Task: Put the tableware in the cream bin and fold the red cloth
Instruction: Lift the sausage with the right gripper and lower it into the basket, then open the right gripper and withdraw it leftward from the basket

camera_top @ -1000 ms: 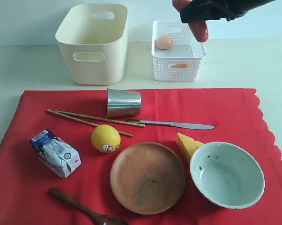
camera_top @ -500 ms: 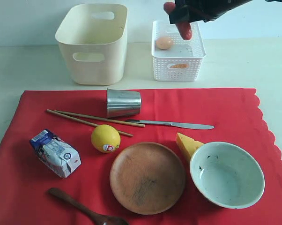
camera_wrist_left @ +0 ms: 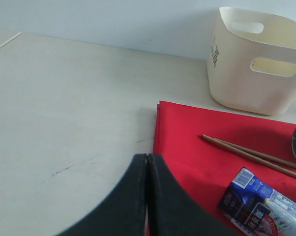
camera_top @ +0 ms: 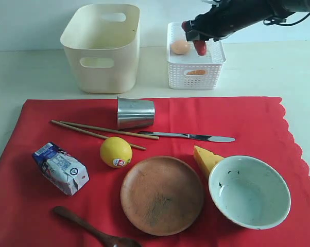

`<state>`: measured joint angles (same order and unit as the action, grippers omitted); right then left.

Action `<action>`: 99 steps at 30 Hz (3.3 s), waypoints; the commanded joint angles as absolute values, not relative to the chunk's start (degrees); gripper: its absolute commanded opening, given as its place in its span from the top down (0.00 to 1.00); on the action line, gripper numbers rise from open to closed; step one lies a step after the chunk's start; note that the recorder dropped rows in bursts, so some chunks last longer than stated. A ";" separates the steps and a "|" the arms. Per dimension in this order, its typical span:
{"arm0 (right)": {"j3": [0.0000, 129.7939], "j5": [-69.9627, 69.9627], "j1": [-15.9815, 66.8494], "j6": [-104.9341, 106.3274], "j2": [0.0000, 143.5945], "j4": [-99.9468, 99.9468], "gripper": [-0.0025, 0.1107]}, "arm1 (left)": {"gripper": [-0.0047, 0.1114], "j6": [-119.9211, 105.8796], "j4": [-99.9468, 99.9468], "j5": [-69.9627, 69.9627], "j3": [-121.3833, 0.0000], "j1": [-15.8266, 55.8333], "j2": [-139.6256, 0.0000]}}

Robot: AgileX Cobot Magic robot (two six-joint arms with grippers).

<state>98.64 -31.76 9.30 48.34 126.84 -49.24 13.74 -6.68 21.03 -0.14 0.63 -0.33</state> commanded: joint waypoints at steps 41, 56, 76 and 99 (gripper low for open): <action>101.72 -38.68 10.04 40.74 128.87 -49.25 0.31 | 0.96 13.79 -6.88 20.64 0.00 0.52 0.00; 101.72 -40.80 16.32 28.46 130.44 -49.46 0.31 | 0.96 13.79 -6.88 20.64 0.00 0.52 0.00; 101.60 -43.45 16.32 29.61 129.42 -43.43 0.31 | 0.96 13.79 -6.88 20.64 0.00 0.52 0.00; 101.72 -50.39 16.61 42.36 118.90 -43.23 0.31 | 0.96 13.79 -6.88 20.64 0.00 0.52 0.00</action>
<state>101.29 -47.26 16.42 40.08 120.88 -46.53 13.74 -6.68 21.03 -0.14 0.63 -0.33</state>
